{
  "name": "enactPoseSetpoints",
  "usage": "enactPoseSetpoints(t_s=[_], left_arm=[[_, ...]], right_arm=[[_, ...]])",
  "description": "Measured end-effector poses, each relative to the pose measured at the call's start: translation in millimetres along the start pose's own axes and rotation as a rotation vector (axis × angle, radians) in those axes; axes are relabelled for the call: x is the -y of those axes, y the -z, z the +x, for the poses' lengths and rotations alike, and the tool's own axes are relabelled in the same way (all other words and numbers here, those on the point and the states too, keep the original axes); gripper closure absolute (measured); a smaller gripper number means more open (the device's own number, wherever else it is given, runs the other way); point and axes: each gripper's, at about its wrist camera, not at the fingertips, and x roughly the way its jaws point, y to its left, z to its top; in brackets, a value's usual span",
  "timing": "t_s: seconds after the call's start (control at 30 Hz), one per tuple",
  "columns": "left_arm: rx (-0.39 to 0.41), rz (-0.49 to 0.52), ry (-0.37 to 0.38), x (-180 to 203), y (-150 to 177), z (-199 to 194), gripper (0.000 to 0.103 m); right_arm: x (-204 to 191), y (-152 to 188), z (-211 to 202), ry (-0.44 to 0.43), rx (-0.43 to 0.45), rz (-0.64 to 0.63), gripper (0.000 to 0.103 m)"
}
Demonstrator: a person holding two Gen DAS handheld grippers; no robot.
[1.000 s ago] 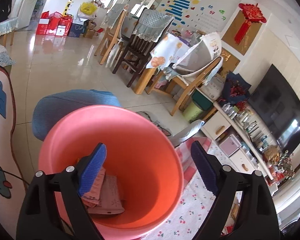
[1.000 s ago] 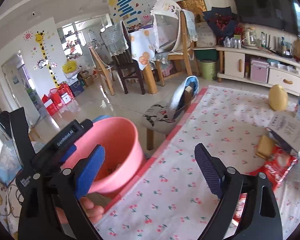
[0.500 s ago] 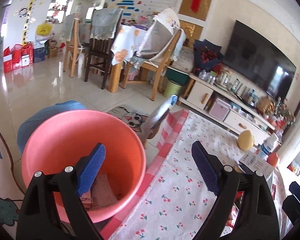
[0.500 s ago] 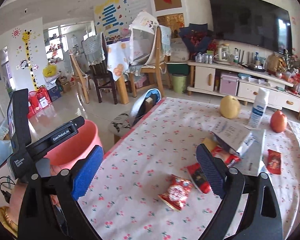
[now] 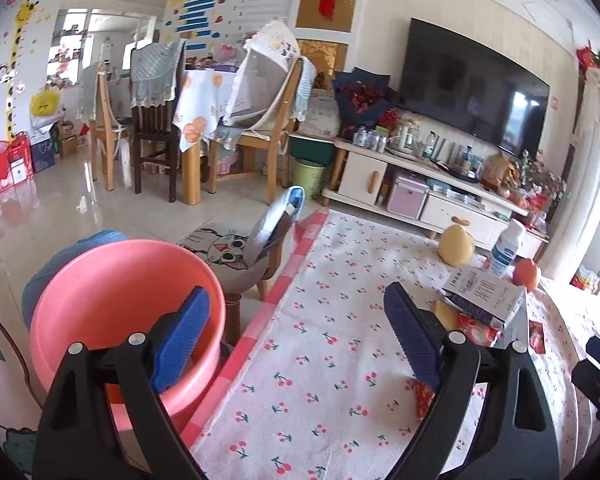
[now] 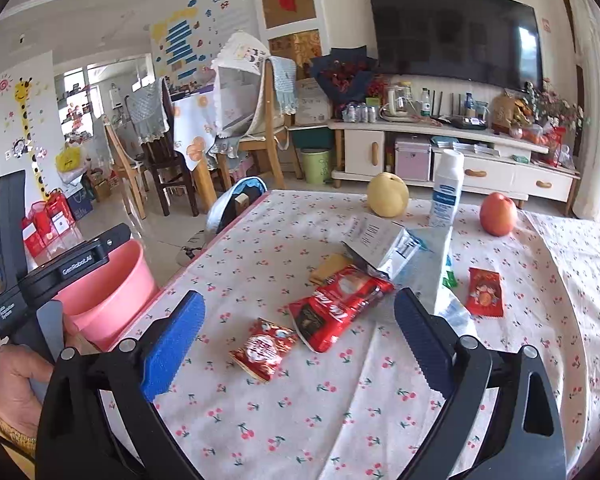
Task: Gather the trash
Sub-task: 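Move both open tools back over the table, then lower the left gripper onto the red snack bag and close it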
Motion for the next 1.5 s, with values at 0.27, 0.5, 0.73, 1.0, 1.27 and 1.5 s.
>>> enactPoseSetpoints(t_s=[0.27,0.5,0.73,1.0,1.27,1.5], left_arm=[[-0.020,0.077,0.047,34,14,-12,0.014],[-0.046,0.141,0.100,66,25,-21,0.014],[-0.107,0.193,0.154,95,38,-18,0.014],[-0.250,0.292,0.169,120,63,11,0.014],[-0.389,0.352,0.155,142,92,46,0.014],[-0.453,0.342,0.140,147,99,68,0.038]], right_arm=[[37,9,-7,0.011,0.004,0.052,0.008],[64,13,-14,0.061,0.026,0.059,0.008],[102,10,-16,0.091,0.013,0.136,0.008],[140,5,-22,0.126,0.021,0.234,0.008],[166,8,1,0.194,-0.092,0.267,0.008],[192,17,34,0.192,-0.217,0.341,0.008]])
